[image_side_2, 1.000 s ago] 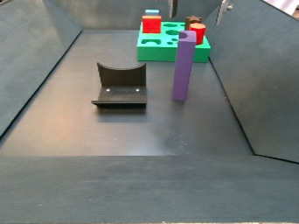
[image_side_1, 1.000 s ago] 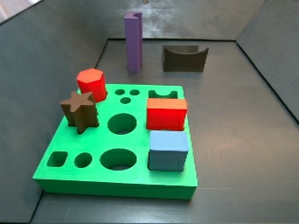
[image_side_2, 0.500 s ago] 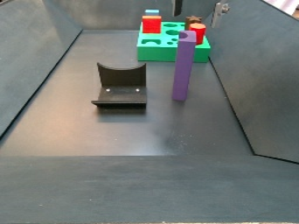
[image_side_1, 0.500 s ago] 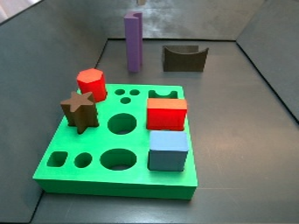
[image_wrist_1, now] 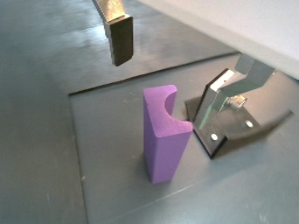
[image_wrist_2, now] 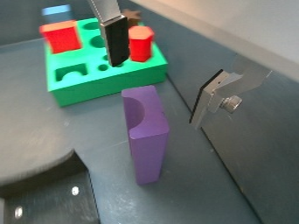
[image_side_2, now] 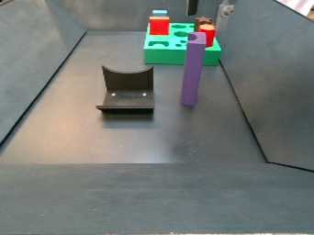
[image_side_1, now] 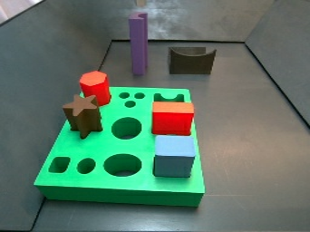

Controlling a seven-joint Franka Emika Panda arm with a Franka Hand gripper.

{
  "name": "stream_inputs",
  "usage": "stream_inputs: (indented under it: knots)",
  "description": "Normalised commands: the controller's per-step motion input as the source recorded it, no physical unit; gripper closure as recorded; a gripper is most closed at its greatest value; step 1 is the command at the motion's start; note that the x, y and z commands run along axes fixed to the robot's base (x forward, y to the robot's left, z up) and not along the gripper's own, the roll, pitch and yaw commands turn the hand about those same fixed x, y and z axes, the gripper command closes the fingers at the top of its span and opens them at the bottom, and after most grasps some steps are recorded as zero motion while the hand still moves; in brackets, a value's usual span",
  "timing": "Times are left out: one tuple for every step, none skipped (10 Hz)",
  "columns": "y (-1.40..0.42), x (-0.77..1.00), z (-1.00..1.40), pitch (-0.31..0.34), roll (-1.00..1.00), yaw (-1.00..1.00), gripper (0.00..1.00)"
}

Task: Pick up the arch object. Move up. Rotate the arch object. Move to above the board. Insert the arch object.
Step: Rotate the arch object.

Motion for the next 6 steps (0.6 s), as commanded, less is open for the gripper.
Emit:
stream_inputs:
  knots:
    - [0.02,0.01,0.00,0.044,0.01,-1.00,0.00]
    - [0.02,0.01,0.00,0.052,0.01,-1.00,0.00]
    - [0.02,0.01,0.00,0.064,0.01,-1.00,0.00]
    - [0.02,0.01,0.00,0.066,0.00,-0.67,0.00]
    - [0.02,0.01,0.00,0.066,0.00,-0.44,0.00]
    - [0.02,0.01,0.00,0.065,0.00,-0.28,0.00]
